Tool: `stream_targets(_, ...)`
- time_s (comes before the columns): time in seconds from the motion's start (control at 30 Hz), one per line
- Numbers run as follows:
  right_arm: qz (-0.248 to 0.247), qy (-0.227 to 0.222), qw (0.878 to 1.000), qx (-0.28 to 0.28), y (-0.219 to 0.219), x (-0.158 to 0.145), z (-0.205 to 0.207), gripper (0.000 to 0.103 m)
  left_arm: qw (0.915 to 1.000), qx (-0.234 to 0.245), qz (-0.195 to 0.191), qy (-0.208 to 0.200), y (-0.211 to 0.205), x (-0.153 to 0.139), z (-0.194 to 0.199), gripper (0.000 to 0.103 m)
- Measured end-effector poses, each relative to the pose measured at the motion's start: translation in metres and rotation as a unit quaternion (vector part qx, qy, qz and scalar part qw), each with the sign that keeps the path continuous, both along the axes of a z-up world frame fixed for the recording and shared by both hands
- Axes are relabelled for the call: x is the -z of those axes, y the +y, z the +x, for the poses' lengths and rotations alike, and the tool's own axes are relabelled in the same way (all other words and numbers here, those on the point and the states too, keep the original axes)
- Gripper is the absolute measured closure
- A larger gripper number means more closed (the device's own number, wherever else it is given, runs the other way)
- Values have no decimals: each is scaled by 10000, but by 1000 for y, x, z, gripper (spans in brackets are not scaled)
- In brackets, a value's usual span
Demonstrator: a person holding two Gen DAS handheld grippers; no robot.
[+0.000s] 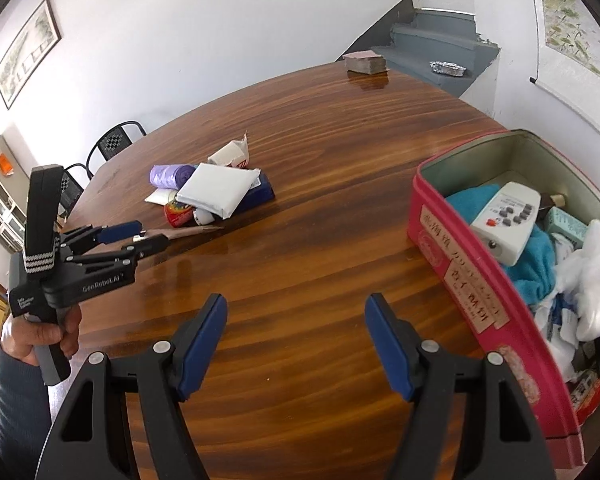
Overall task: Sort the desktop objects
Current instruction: 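Grasp the tan cosmetic tube with the left tool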
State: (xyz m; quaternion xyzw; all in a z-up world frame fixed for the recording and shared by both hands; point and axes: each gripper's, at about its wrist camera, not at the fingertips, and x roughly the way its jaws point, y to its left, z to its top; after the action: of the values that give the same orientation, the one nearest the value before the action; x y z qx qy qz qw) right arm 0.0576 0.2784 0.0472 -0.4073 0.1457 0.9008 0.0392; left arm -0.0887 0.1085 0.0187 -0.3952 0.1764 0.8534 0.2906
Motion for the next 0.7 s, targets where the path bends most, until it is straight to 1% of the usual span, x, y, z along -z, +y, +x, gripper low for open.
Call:
stream_targets(0.13, -41, -29, 10000, -32, -3, 3, -1, 28, 9999, 159, -32, 48, 0, 3, -1, 44)
stream_targets(0.23, -42, -25, 10000, -50, -5, 3, -2, 28, 9994, 249, -178, 152, 3, 6, 4, 42)
stream_targets(0.3, -60, -35, 10000, -42, -5, 4, -2, 28, 9989, 397, -260, 39, 5, 10, 8, 41)
stream_targets(0.4, -72, -50, 10000, -9, -5, 5, -1, 28, 9977, 630, -48, -236, 5, 11, 12, 41)
stream_targets(0.57, -139, -56, 9999, 47, 1, 7, 0, 28, 9970, 588, 79, -497, 1, 12, 18, 41)
stream_targets(0.7, -173, -39, 9998, 46, 3, 6, 0, 28, 9977, 445, 91, -505, 2, 10, 28, 41)
